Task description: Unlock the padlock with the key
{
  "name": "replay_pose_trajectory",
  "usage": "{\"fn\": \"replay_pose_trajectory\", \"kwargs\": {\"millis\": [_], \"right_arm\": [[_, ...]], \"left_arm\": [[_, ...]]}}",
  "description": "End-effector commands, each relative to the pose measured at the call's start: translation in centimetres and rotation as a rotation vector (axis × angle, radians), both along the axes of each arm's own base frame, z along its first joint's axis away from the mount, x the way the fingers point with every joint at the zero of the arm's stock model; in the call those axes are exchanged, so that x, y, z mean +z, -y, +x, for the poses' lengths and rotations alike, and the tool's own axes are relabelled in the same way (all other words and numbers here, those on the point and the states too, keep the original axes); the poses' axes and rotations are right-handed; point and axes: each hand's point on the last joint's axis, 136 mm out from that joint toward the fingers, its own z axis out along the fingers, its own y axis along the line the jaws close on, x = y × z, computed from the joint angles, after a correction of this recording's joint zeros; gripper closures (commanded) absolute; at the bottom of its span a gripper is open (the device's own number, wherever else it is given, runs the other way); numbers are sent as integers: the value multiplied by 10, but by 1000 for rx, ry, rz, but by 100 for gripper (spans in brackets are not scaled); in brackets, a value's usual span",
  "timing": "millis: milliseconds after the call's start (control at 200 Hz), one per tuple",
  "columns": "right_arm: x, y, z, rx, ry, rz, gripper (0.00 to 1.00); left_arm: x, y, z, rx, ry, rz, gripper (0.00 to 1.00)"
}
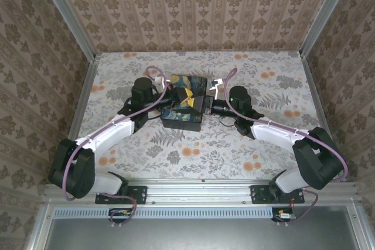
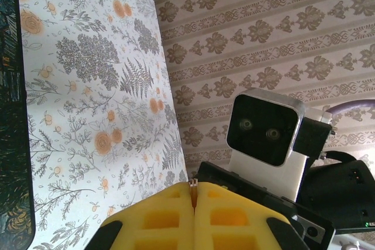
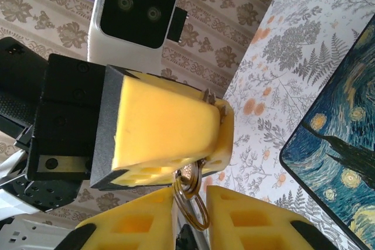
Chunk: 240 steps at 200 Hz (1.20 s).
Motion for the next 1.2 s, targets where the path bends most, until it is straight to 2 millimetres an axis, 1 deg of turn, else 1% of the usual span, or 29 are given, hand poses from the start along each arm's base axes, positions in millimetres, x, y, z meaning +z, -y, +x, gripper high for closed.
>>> {"fn": "replay_pose_trajectory", "kwargs": {"millis": [0, 95, 225, 405, 550, 605, 625, 660, 680, 795, 875, 945, 1050, 1090, 1095, 1110, 1195], "right_arm": [[7, 7, 9, -56, 39, 21, 78], [12, 8, 10, -64, 50, 26, 76], [14, 5, 12, -56, 51, 27, 78], [20, 2, 9, -26, 67, 56, 86], [28, 0, 3, 2, 95, 102, 98], [30, 1, 1, 5, 103, 107, 100], [29, 2, 1, 3, 105, 103, 100], [26, 3, 0, 2, 103, 90, 100], [24, 3, 0, 2, 101, 78, 100], [0, 4, -2, 17, 61, -44, 100], [-14, 5, -7, 41, 46, -121, 100], [-22, 7, -12, 59, 47, -180, 100], [-32, 10, -16, 83, 53, -245, 100], [-33, 10, -18, 93, 62, -258, 100], [-27, 10, -19, 94, 78, -251, 100], [-22, 11, -22, 99, 94, -249, 100], [-19, 10, -27, 129, 122, -264, 100]], "left_arm": [[5, 0, -8, -18, 10, -22, 100], [5, 2, -9, -19, 10, -20, 100], [6, 5, -11, -29, 13, -24, 100], [7, 5, -10, -23, 10, -34, 100], [8, 5, -8, -16, 11, -37, 100], [8, 5, -8, -14, 19, -34, 94], [8, 4, -8, -13, 22, -30, 89], [8, 3, -8, -9, 24, -20, 78], [8, 1, -8, -6, 27, -13, 74], [6, -11, -5, 22, 38, 34, 60], [6, -20, -5, 32, 44, 68, 57], [6, -27, -7, 32, 51, 88, 56], [2, -30, -12, -4, 66, 145, 56], [-1, -29, -15, -25, 69, 172, 56], [-2, -29, -16, -27, 70, 175, 56], [-4, -29, -16, -34, 70, 187, 56], [-13, -29, -19, -60, 78, 250, 57]]}}
